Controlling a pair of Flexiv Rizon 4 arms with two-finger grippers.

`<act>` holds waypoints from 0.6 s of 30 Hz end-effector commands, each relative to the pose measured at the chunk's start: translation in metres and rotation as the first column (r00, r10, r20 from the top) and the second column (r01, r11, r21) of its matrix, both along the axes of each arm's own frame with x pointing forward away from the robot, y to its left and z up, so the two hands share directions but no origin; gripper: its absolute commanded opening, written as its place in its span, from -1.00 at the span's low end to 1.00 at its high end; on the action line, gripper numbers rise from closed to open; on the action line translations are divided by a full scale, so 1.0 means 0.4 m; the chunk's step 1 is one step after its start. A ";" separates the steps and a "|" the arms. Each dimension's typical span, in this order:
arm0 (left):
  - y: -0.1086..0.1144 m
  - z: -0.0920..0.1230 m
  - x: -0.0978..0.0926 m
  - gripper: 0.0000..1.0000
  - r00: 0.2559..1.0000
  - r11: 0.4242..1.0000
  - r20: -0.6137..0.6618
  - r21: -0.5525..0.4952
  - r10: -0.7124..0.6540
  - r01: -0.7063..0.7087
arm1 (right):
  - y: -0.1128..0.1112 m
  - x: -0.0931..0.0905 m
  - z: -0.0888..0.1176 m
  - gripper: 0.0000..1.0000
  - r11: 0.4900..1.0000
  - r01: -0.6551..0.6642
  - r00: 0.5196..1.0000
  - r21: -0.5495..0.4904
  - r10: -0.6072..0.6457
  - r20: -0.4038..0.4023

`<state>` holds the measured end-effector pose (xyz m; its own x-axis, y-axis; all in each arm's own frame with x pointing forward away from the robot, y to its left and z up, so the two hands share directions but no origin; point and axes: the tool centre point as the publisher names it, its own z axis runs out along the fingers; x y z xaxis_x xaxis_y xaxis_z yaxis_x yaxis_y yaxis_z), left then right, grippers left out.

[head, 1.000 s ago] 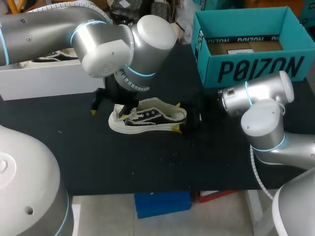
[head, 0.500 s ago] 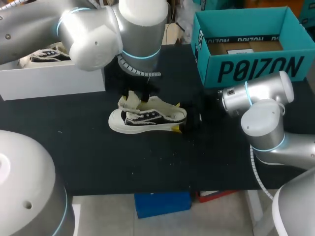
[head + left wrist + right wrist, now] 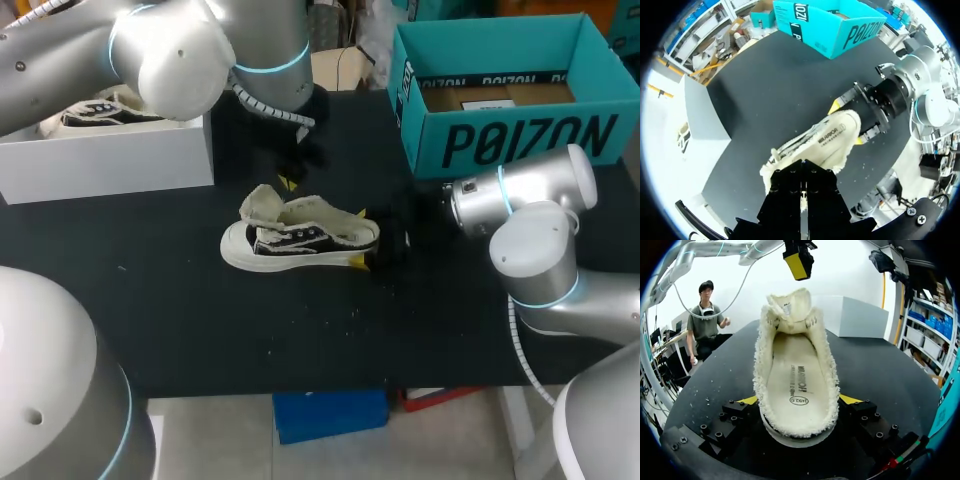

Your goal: Take the shoe out of the shoebox, open the shoe tongue, remove and reinsert the insole, then place the shoe into the shoebox

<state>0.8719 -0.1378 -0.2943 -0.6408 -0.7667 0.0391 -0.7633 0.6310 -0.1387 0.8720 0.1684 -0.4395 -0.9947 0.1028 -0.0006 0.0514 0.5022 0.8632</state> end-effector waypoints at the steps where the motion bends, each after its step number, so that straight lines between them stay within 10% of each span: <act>1: 0.019 -0.008 0.003 -1.00 0.754 0.710 -0.145 -0.485 -0.641 0.510 | 0.002 0.004 -0.005 -1.00 1.000 0.001 1.000 -0.001 -0.001 -0.001; 5: 0.019 -0.008 0.003 -1.00 0.754 0.710 -0.145 -0.485 -0.641 0.510 | 0.002 0.004 -0.005 -1.00 1.000 0.001 1.000 -0.001 -0.001 -0.001; 9: -0.025 0.013 -0.004 -1.00 0.378 0.315 -0.038 -0.635 -0.925 0.706 | 0.002 0.004 -0.005 -1.00 1.000 0.001 1.000 -0.001 -0.001 -0.001; 18: -0.048 0.017 -0.017 -1.00 0.070 0.126 -0.112 -0.644 -0.991 0.754 | 0.002 0.004 -0.005 -1.00 1.000 0.001 1.000 -0.001 -0.001 -0.001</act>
<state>0.8566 -0.1535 -0.2862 -0.9027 -0.2807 0.3262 -0.3678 0.8967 -0.2462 0.8720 0.1683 -0.4395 -0.9947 0.1028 -0.0007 0.0513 0.5021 0.8633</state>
